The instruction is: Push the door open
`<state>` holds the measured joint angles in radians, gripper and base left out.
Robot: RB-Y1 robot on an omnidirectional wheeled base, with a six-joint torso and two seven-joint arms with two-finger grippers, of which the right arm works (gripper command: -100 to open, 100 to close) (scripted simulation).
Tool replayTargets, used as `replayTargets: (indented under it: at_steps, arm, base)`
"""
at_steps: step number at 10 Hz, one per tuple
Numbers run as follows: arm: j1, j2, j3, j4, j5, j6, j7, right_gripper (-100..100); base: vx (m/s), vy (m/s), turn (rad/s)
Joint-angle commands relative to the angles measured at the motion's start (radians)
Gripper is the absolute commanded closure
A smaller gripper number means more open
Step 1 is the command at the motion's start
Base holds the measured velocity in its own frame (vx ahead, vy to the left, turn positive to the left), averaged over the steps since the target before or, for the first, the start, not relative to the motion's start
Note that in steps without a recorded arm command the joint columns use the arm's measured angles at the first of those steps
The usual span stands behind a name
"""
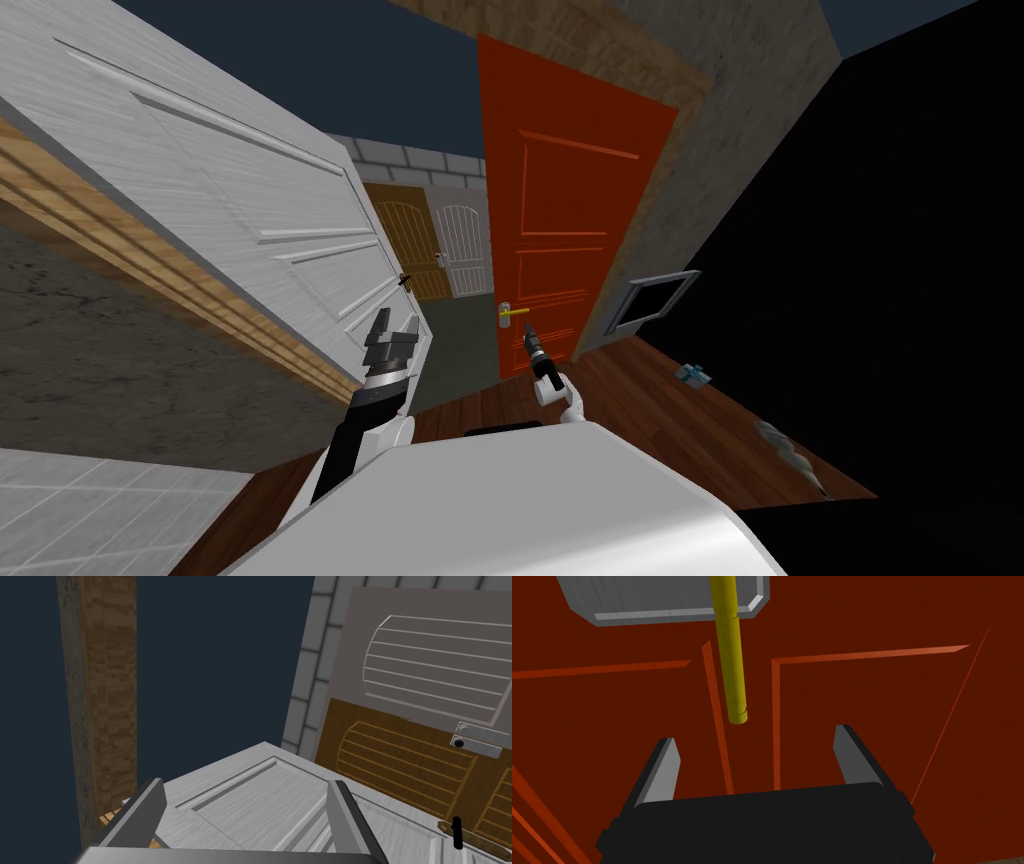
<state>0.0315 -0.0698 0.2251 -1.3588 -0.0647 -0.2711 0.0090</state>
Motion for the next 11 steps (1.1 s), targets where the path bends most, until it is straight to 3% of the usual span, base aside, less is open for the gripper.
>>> replayTargets:
  at_steps: [1,9,10,11]
  arm:
    - [-0.005,-0.001,-0.004,0.009,0.000,-0.004,0.000,-100]
    - [-0.031,0.014,-0.027,0.056,0.000,-0.023,0.001,-100]
    - [-0.031,0.014,-0.027,0.056,0.000,-0.023,0.001,100]
    - [-0.031,0.014,-0.027,0.056,0.000,-0.023,0.001,100]
  base:
    - [0.208,0.041,0.025]
    - [0.186,0.043,0.023]
    - [-0.011,-0.001,-0.004]
    - [-0.028,-0.007,0.002]
